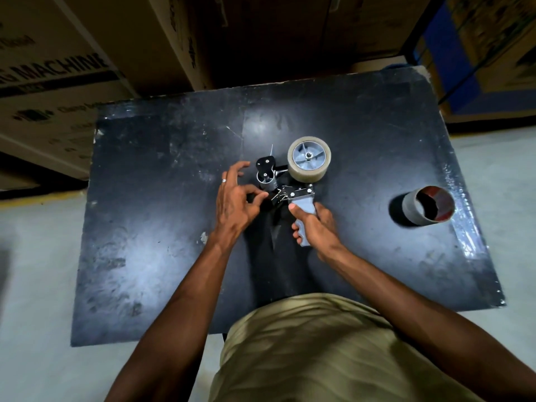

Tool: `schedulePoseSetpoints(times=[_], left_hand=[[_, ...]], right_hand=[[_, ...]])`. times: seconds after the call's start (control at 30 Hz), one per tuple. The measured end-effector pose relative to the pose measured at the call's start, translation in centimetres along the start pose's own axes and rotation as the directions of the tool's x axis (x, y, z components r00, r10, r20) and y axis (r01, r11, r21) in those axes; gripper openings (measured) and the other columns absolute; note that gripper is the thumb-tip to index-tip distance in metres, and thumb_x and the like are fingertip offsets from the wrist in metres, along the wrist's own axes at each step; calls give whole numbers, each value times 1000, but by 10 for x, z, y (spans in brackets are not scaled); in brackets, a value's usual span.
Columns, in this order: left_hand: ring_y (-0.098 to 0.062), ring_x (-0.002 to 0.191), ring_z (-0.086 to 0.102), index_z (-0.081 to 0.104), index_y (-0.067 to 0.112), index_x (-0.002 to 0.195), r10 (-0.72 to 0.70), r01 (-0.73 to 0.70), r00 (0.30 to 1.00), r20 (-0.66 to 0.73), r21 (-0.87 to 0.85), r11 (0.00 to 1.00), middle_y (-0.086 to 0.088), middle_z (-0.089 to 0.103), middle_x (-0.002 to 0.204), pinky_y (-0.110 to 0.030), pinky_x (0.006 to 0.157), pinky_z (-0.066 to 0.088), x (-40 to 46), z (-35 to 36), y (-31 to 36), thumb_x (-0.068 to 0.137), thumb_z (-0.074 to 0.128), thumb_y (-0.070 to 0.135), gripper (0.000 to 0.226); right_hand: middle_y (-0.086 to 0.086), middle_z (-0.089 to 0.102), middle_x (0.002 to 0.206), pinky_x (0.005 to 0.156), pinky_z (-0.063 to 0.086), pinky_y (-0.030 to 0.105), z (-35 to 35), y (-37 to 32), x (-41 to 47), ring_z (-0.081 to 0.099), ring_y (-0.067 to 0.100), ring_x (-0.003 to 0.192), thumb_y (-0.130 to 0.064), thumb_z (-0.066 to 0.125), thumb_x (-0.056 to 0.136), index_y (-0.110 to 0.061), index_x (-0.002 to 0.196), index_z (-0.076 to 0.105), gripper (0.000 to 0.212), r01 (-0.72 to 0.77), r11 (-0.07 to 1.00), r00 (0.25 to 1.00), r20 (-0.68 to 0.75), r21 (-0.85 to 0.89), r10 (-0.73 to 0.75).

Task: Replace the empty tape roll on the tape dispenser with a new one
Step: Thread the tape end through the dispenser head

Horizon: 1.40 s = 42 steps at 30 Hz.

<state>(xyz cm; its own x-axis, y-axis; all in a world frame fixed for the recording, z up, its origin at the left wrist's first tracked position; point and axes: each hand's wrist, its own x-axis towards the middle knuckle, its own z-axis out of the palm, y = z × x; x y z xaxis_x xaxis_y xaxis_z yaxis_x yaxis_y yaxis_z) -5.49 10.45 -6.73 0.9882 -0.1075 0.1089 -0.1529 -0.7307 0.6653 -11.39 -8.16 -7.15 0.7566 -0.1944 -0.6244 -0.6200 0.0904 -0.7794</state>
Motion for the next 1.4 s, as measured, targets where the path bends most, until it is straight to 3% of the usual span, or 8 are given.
schedulePoseSetpoints(times=[0.2, 0.37, 0.63, 0.77, 0.87, 0.97, 1.13, 1.4], left_hand=[[-17, 116, 48, 79, 17, 74, -8, 8, 999, 43, -10, 1000, 3, 49, 139, -30, 91, 45, -1, -1, -8, 76, 80, 26, 9], [-24, 103, 60, 78, 15, 81, -25, 23, 992, 123, 18, 1000, 1, 67, 116, -42, 89, 50, 0, -4, -16, 80, 75, 30, 15], [-23, 104, 70, 80, 15, 88, -25, 9, 982, 189, 83, 996, -3, 73, 116, -38, 88, 57, 7, -10, -20, 81, 74, 28, 16], [-23, 101, 70, 80, 13, 90, 10, -34, 979, 203, 112, 993, -3, 74, 113, -34, 87, 57, 12, -16, -21, 82, 75, 26, 16], [-22, 100, 71, 80, 14, 89, 25, -52, 977, 214, 119, 992, -2, 74, 112, -32, 87, 56, 12, -17, -22, 83, 74, 28, 16], [-22, 99, 71, 80, 14, 87, 31, -54, 977, 210, 106, 993, -3, 75, 110, -31, 88, 55, 12, -17, -23, 82, 73, 28, 17], [-22, 97, 71, 79, 12, 86, 71, -92, 977, 203, 97, 991, -3, 75, 108, -32, 85, 56, 10, -17, -21, 82, 72, 29, 18], [-21, 91, 72, 79, 12, 85, 77, -85, 980, 182, 36, 996, -1, 76, 104, -35, 79, 58, 8, -14, -24, 81, 73, 24, 14]], right_hand=[[9, 62, 60, 45, 45, 29, -1, -1, -1, 55, 22, 50, -40, 78, 82, -16, 86, 59, 30, -7, 1000, 1000, 1, 2, 7], [10, 63, 61, 48, 47, 31, -1, 0, -2, 56, 23, 51, -41, 78, 82, -16, 87, 58, 32, 0, 1000, 1000, 2, -7, 0], [10, 66, 66, 52, 56, 36, 1, 0, -2, 63, 22, 55, -42, 79, 80, -15, 91, 58, 35, -2, 1000, 1000, -2, -20, 2], [8, 71, 83, 58, 61, 50, -3, 2, 2, 69, 24, 62, -54, 82, 67, -34, 95, 48, 48, 81, 981, 990, -100, -176, -100], [4, 54, 114, 84, 54, 41, -12, -1, -4, 61, 24, 97, -53, 84, 66, -30, 114, 42, 68, 303, 815, 900, -132, -494, -415], [10, 48, 119, 92, 42, 40, -20, -11, -11, 49, 29, 109, -47, 79, 75, -15, 124, 51, 65, 506, 398, 674, 64, -765, -736], [7, 58, 127, 89, 35, 38, -10, -22, -1, 47, 26, 113, -41, 70, 89, -21, 128, 64, 45, 664, 0, 487, 433, -747, -758], [-5, 67, 113, 89, 29, 29, 1, -25, 21, 56, 21, 107, -38, 71, 91, -20, 119, 71, 34, 740, 86, 490, 447, -667, -748]])
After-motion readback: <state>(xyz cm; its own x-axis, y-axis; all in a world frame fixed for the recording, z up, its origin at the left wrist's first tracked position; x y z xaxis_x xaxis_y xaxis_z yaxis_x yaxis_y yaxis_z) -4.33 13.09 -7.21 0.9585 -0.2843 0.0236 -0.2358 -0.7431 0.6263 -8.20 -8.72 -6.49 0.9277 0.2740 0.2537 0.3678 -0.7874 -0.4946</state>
